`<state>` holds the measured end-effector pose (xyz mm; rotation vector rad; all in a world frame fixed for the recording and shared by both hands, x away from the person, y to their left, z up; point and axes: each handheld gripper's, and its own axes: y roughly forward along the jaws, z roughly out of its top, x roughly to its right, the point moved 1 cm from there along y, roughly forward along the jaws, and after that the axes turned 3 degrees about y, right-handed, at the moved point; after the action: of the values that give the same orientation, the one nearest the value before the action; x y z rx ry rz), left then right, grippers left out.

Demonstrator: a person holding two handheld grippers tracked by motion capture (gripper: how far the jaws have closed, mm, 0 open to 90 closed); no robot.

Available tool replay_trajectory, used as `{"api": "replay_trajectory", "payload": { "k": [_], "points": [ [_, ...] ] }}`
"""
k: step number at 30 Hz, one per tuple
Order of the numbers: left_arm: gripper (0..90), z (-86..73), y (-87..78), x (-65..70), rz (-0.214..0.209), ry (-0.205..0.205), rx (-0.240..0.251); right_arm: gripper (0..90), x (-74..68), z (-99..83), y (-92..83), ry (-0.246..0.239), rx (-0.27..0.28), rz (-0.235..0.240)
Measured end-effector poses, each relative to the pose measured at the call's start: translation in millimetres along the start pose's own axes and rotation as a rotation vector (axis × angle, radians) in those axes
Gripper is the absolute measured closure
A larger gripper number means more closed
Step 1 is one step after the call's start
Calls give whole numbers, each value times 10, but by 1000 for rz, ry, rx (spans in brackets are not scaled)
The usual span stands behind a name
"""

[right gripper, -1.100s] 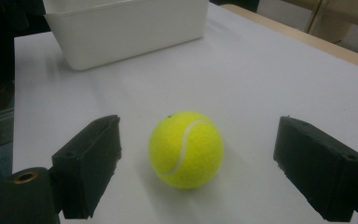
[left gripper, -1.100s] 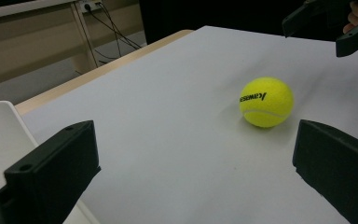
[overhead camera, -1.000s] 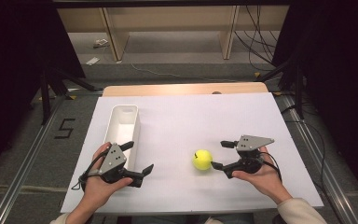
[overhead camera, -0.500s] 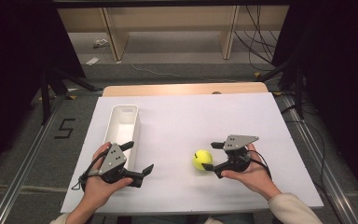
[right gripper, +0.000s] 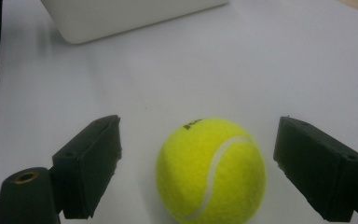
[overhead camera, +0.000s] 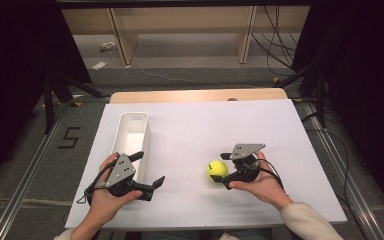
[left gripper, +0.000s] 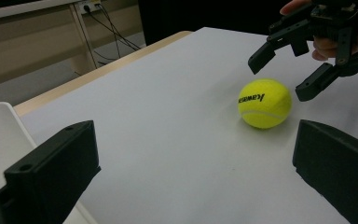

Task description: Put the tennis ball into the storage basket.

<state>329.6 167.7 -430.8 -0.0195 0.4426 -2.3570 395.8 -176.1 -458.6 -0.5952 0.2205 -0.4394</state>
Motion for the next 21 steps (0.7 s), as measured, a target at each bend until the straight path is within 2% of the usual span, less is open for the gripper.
{"api": "replay_trajectory", "payload": {
  "k": [21],
  "points": [
    [0,2,-3,2,-1,1,0,156,87,-45,204,17,-72,8]
  ]
}}
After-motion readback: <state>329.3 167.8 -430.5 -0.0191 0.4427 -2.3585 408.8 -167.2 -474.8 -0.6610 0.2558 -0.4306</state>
